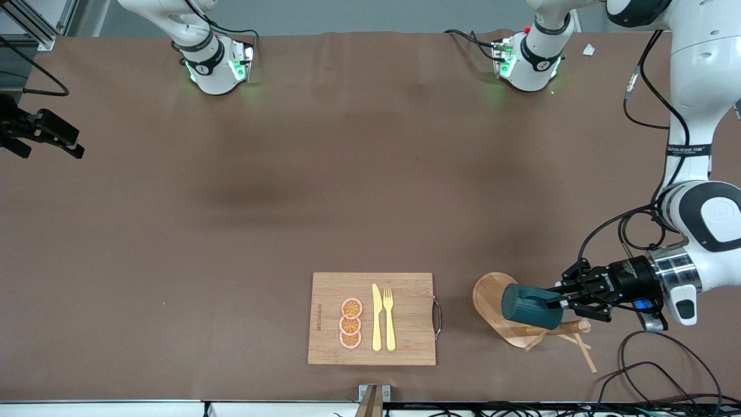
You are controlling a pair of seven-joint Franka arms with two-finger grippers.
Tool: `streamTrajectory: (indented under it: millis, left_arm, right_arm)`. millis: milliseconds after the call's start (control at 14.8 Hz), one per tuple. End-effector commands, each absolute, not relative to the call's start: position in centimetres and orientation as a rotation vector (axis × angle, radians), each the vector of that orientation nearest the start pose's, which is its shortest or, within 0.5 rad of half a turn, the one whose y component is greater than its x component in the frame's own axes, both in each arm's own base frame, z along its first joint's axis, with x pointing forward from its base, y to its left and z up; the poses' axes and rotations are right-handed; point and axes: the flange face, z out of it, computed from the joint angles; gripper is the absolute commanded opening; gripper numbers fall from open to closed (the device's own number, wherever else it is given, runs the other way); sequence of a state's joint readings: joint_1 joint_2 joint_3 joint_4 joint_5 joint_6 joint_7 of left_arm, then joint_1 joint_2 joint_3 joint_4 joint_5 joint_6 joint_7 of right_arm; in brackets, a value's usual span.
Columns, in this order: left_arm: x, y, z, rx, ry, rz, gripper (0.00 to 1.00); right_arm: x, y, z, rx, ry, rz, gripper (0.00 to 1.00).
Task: Pass cup and hang on rack
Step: 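Lower the mug handle onto the rack peg with the left gripper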
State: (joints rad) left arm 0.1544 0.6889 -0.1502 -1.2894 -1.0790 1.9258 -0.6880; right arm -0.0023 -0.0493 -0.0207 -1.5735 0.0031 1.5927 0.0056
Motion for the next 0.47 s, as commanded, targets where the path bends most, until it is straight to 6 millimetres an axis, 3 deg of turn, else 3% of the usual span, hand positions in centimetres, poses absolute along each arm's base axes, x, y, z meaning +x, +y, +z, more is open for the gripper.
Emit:
streamTrajectory:
  millis: [0, 405]
  left_arm:
    - [74.92, -2.42, 37.28, 1.719, 1.128, -0.476, 0.0]
    - [75.05, -1.74, 37.02, 1.696, 1.13, -0.471, 0.0]
  right_arm:
    - [54.12, -1.04, 65.53, -3.147, 0.061, -0.106, 1.0]
    - [54.12, -1.04, 65.6, -3.147, 0.061, -0.109, 1.0]
